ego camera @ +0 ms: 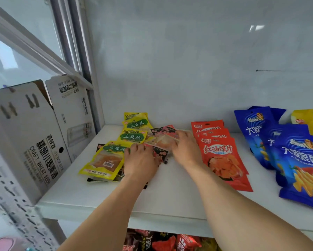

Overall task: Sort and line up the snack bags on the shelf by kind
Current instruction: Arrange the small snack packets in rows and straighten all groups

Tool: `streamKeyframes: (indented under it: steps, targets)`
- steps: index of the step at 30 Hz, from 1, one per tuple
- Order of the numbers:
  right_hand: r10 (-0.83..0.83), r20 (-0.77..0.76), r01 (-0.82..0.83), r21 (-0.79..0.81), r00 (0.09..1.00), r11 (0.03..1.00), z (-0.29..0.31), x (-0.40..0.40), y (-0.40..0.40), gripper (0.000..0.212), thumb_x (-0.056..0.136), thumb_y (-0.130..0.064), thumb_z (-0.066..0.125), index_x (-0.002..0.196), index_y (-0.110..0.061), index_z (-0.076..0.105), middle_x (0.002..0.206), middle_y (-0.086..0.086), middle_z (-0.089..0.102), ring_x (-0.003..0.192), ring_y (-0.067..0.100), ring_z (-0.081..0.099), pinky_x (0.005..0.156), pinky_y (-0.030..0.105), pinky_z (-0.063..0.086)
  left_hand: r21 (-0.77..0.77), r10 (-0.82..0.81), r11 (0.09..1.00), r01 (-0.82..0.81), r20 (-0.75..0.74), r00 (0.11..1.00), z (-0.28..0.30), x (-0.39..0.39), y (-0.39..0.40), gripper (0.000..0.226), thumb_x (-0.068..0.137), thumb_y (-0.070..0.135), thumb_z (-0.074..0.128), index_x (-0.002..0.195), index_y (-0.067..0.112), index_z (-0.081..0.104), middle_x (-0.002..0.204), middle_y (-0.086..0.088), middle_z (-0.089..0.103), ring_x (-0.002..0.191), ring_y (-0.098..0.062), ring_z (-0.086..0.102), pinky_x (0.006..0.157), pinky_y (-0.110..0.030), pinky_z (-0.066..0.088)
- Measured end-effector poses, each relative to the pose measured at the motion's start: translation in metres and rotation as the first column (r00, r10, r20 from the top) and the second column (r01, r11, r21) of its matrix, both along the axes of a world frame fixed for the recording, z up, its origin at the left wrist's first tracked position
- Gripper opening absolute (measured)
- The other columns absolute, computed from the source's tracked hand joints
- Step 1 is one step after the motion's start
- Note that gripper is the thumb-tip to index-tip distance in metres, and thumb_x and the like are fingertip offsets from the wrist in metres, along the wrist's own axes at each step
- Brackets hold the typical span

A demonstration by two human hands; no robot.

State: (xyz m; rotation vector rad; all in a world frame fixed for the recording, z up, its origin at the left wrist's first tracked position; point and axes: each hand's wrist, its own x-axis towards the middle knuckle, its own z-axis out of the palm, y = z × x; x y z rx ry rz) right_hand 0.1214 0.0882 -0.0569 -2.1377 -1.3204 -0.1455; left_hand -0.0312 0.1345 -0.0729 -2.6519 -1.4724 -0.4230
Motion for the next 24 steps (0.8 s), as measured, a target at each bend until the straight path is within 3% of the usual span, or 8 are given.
streamKeyframes:
  steps: [5, 12, 15, 20, 24]
  targets:
    - [-0.150, -0.151, 0.126, -0.153, 0.977, 0.980, -0.006, -0.013, 0.026, 0.053, 0.097, -0.036, 0.045, 0.144, -0.013, 0.042, 0.143, 0.015, 0.048, 0.132, 0.033, 0.044, 0.104, 0.043, 0.038, -0.037, 0.009, 0.999, -0.009, -0.001, 1.000, 0.002, -0.021, 0.036, 0.054, 0.099, 0.056, 0.037, 0.136, 0.020, 0.052, 0.141, -0.004, 0.053, 0.137, -0.027, 0.037, 0.111, -0.046, 0.028]
    - [-0.347, -0.135, 0.326, -0.151, 0.928, 0.933, -0.022, -0.018, 0.048, 0.074, 0.092, -0.059, 0.049, 0.148, -0.013, 0.034, 0.153, 0.012, 0.033, 0.144, 0.032, 0.025, 0.114, 0.045, 0.022, -0.073, 0.019, 0.997, -0.020, -0.014, 1.000, 0.007, -0.027, 0.061, 0.054, 0.099, 0.056, 0.039, 0.136, 0.020, 0.053, 0.143, -0.005, 0.052, 0.136, -0.028, 0.038, 0.111, -0.046, 0.028]
    - [-0.406, -0.181, 0.375, -0.181, 0.896, 0.909, -0.025, -0.016, 0.056, 0.085, 0.086, -0.068, 0.049, 0.149, -0.013, 0.031, 0.154, 0.015, 0.031, 0.144, 0.035, 0.025, 0.114, 0.048, 0.022, -0.100, 0.049, 0.994, -0.052, -0.027, 0.998, 0.011, -0.022, 0.066, 0.052, 0.099, 0.054, 0.039, 0.135, 0.019, 0.053, 0.142, -0.005, 0.053, 0.135, -0.028, 0.039, 0.111, -0.046, 0.029]
    - [-0.290, -0.243, 0.281, -0.071, 0.926, 0.957, -0.024, -0.018, 0.064, 0.071, 0.089, -0.058, 0.049, 0.144, -0.014, 0.038, 0.143, 0.012, 0.044, 0.132, 0.034, 0.043, 0.108, 0.046, 0.031, 0.004, -0.048, 0.999, 0.048, 0.034, 0.998, 0.023, 0.001, 0.066, 0.052, 0.099, 0.050, 0.042, 0.141, 0.020, 0.050, 0.144, -0.005, 0.052, 0.139, -0.027, 0.036, 0.113, -0.044, 0.026]
    - [-0.373, -0.236, 0.366, -0.076, 0.897, 0.928, -0.022, -0.016, 0.060, 0.066, 0.094, -0.051, 0.044, 0.147, -0.013, 0.033, 0.145, 0.013, 0.043, 0.135, 0.033, 0.039, 0.109, 0.046, 0.029, -0.139, -0.163, 0.975, 0.172, 0.075, 0.984, 0.021, 0.021, 0.073, 0.057, 0.098, 0.044, 0.047, 0.148, 0.018, 0.041, 0.154, -0.008, 0.041, 0.146, -0.028, 0.027, 0.115, -0.043, 0.027]
